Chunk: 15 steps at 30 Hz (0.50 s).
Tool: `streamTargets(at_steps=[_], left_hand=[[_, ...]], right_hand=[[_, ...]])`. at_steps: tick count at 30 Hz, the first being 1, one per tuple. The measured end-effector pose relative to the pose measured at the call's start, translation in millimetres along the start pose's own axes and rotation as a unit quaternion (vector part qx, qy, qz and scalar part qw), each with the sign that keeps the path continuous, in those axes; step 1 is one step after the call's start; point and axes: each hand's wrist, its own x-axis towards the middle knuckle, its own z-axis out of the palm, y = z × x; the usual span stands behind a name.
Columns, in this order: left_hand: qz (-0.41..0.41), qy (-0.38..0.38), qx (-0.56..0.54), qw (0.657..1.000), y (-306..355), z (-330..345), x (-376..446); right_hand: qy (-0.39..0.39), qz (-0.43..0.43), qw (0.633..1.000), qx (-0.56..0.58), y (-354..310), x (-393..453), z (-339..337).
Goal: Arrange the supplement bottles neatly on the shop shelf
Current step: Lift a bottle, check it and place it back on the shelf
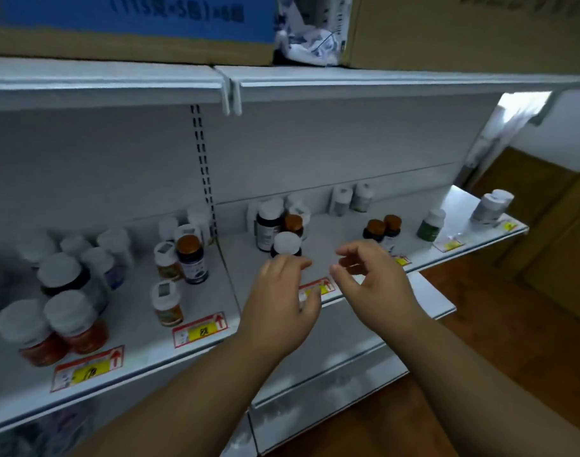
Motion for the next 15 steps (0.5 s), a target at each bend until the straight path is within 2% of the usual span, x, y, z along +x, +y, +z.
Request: streamTargets(at_steps=[5, 9, 12, 15], left_hand=[[0.023, -0.002, -0.006, 1.000, 20.2, 38.1, 56.3], [0.016, 0.011, 0.007, 1.000, 31.6, 75.5, 104.9], [-0.005, 0.031, 0.012, 0.999, 37.6, 109.0, 139.2], [-0.063, 0.045, -0.001, 0.997, 43.5, 139.2, 168.8]], right_hand=[[0.024, 0.010, 1.000, 0.004, 39.7, 48.0, -31.6], [0.024, -0.018, 1.000, 0.008, 80.5, 92.6, -44.5], [0.029, -0.051, 0.997, 0.041, 121.0, 142.2, -53.3], [-0.003, -0.065, 0.998, 0.001, 168.2, 203.4, -59.8]])
